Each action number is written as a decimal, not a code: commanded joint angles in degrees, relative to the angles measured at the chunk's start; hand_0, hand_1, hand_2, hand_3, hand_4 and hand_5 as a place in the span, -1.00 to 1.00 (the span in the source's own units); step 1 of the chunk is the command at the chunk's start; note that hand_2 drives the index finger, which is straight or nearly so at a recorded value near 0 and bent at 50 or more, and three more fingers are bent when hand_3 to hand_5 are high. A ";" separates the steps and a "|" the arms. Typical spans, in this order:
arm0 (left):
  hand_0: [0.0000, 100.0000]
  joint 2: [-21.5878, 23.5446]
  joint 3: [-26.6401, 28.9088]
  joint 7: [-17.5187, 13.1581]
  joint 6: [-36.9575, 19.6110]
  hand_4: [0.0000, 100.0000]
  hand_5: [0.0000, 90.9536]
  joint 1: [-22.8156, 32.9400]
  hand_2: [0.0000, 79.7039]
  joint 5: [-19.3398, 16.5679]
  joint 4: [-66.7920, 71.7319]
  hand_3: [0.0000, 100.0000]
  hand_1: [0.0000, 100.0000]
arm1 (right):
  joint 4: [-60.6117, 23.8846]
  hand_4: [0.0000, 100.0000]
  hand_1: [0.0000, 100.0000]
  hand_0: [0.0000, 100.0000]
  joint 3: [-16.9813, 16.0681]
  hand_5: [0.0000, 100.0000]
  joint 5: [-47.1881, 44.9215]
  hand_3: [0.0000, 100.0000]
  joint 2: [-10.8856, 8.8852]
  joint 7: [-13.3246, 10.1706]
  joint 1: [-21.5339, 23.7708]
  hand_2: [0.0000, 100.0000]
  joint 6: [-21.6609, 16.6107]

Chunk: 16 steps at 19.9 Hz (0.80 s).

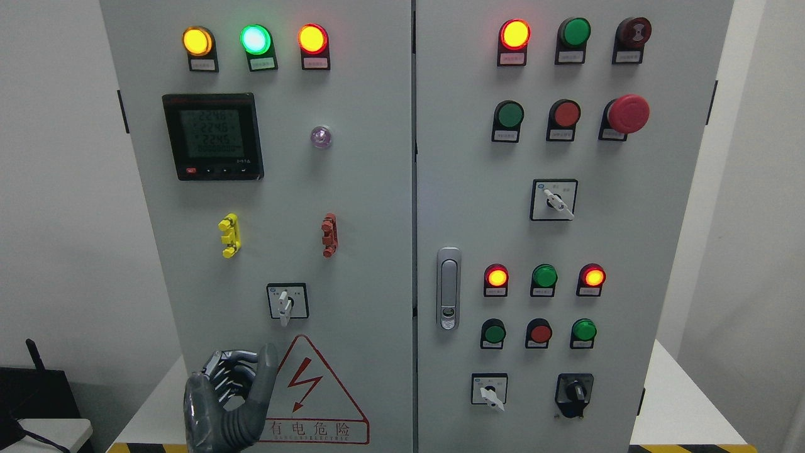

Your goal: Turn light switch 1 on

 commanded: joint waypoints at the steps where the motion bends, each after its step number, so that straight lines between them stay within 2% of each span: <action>1: -0.96 -1.38 -3.30 1.33 3.09 0.72 0.68 -1.02 0.47 -2.40 -0.04 0.70 -0.16 | 0.00 -1.00 -0.22 -0.76 0.00 -1.00 -1.05 -1.00 0.00 -0.04 -0.01 -1.00 0.04; 6: -0.95 -1.82 -3.22 2.91 7.32 0.72 0.67 -2.69 0.47 -4.24 0.14 0.69 -0.14 | 0.00 -1.00 -0.22 -0.76 0.00 -1.00 -1.05 -1.00 0.00 -0.04 -0.01 -1.00 0.04; 11: -0.91 -1.90 -3.22 5.63 7.59 0.71 0.66 -3.48 0.45 -4.34 0.93 0.68 -0.08 | 0.00 -1.00 -0.22 -0.76 0.00 -1.00 -0.97 -1.00 0.00 -0.04 -0.01 -1.00 0.04; 16: -0.87 -2.08 -3.22 6.60 7.77 0.71 0.64 -4.53 0.42 -4.07 1.98 0.63 -0.05 | 0.00 -1.00 -0.22 -0.76 0.00 -1.00 -0.97 -1.00 0.00 -0.04 -0.01 -1.00 0.04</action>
